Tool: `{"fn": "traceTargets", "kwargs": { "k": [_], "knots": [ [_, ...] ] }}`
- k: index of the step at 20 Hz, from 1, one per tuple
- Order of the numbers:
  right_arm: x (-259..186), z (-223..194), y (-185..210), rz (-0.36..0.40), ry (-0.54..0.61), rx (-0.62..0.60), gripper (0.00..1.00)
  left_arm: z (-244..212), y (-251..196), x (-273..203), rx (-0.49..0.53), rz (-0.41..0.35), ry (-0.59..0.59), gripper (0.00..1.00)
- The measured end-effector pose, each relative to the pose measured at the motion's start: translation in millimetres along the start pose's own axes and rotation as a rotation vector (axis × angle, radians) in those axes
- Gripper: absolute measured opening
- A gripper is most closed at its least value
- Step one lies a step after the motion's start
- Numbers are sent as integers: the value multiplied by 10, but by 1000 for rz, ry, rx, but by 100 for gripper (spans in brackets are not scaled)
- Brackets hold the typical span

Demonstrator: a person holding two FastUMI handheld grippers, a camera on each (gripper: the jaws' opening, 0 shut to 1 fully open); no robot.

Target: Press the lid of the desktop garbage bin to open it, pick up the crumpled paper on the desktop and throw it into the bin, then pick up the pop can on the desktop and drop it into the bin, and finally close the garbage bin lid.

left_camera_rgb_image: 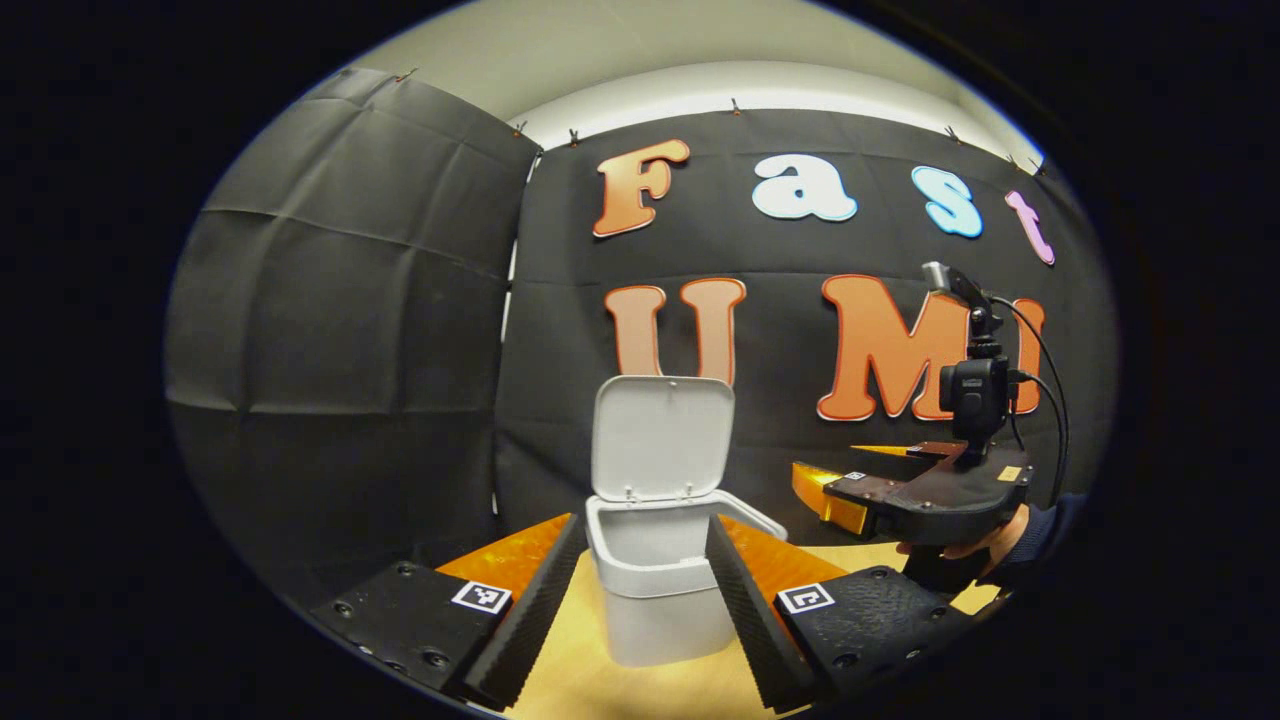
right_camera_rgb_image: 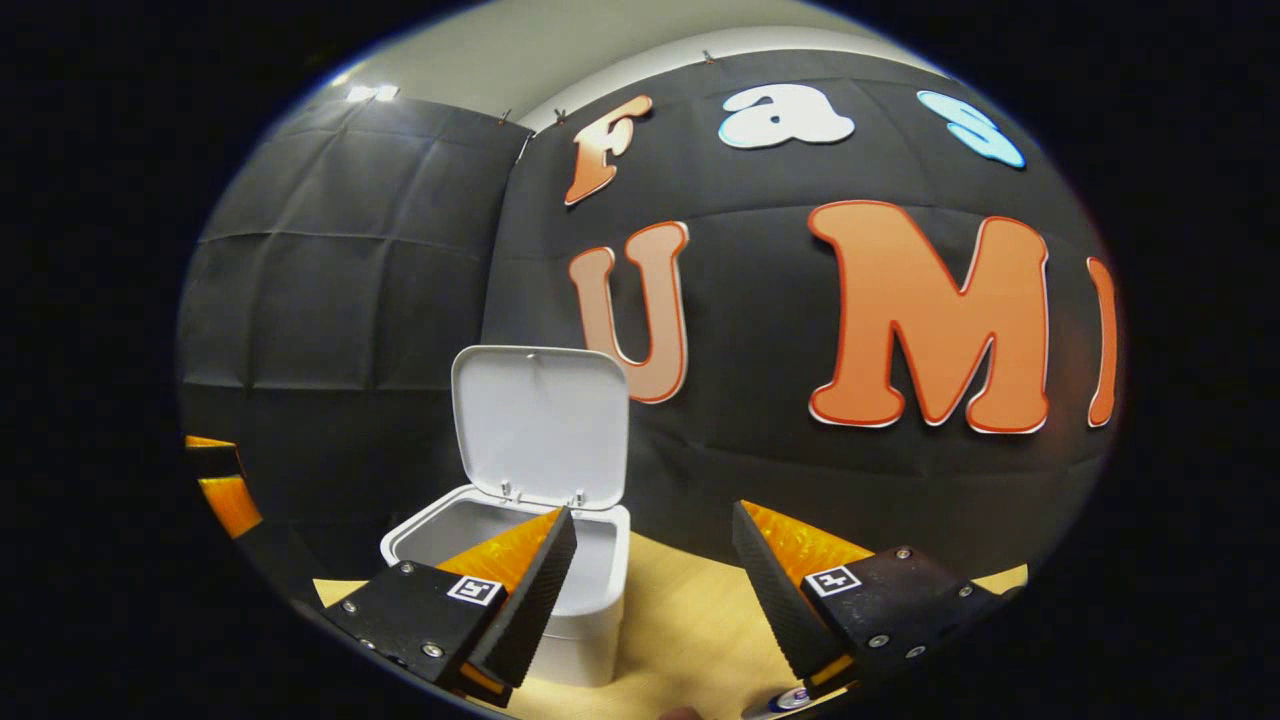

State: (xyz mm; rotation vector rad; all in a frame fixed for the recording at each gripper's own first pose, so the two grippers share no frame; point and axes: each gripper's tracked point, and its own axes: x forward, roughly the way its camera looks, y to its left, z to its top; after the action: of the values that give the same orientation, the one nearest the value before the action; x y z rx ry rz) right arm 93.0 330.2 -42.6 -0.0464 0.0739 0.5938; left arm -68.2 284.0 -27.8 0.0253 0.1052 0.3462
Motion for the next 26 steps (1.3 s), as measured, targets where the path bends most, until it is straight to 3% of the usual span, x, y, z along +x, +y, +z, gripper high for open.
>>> {"fn": "traceTargets", "kwargs": {
  "k": [12,21,26],
  "knots": [
    [-1082,52,-1144,-214,-14,46,94,-82,-1536,23,44,-310,-11,83],
    [-1821,-115,-1840,-393,2,43,94,-270,-2257,-47,31,-443,20,87],
    [-2128,-265,-2101,-459,44,55,93,-750,-2681,24,70,-507,95,94]
  ]
}}
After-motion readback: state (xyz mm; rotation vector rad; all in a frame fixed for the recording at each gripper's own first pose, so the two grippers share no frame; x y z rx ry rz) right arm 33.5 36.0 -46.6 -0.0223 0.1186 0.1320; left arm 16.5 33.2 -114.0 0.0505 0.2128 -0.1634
